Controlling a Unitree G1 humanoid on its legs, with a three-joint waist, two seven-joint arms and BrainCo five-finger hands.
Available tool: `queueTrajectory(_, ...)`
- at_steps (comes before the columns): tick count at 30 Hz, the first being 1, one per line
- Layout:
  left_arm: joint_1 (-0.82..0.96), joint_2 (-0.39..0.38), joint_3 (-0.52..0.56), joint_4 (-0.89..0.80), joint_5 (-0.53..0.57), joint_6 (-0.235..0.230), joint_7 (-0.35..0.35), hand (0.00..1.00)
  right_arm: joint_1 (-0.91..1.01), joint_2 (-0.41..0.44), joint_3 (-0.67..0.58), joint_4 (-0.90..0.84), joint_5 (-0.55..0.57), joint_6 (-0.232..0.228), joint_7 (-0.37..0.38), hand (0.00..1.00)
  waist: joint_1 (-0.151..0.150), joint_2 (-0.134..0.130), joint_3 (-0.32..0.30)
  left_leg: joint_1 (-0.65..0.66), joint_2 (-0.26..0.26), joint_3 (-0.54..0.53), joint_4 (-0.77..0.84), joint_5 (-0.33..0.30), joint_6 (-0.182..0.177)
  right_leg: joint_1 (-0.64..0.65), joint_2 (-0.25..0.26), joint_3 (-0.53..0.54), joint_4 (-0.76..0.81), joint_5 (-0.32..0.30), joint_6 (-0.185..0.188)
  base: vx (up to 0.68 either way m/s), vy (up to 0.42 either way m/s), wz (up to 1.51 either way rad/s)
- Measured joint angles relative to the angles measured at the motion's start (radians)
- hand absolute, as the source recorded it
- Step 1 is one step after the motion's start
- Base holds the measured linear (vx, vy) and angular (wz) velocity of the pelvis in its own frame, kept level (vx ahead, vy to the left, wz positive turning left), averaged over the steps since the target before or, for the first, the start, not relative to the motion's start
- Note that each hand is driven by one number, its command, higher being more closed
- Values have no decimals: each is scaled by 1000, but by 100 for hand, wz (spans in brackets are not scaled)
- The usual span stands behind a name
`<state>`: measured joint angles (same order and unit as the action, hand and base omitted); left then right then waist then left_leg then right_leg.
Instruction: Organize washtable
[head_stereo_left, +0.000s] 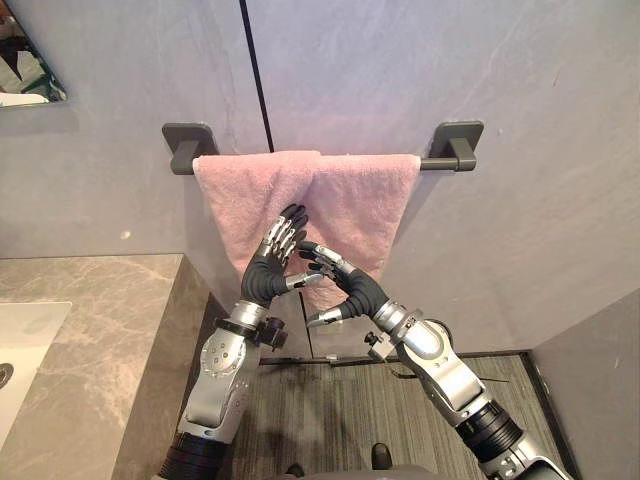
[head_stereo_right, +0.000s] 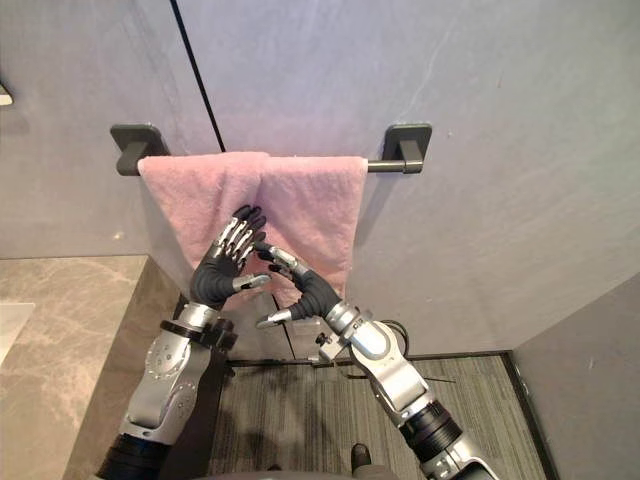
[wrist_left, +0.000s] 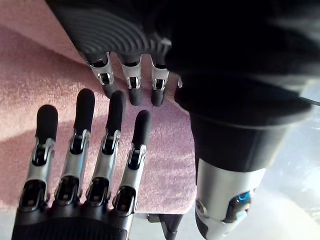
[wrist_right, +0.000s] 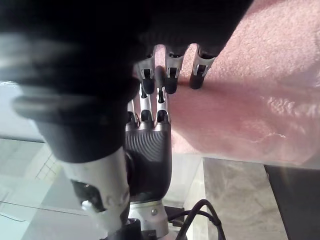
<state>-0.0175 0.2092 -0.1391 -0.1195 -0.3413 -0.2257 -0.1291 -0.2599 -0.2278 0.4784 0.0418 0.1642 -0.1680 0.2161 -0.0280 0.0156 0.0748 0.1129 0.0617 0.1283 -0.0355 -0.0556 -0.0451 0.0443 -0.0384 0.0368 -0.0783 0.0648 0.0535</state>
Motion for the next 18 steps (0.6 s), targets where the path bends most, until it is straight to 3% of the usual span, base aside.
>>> queueTrajectory(18,-68,52,62,105,-1,1,47,0,-205,-18,-59,231,-9,21,-67,0,43,-11,-4,-35,6,-45,15,14,-10,2,3,-36,-14,12,-16,-37,-22,7)
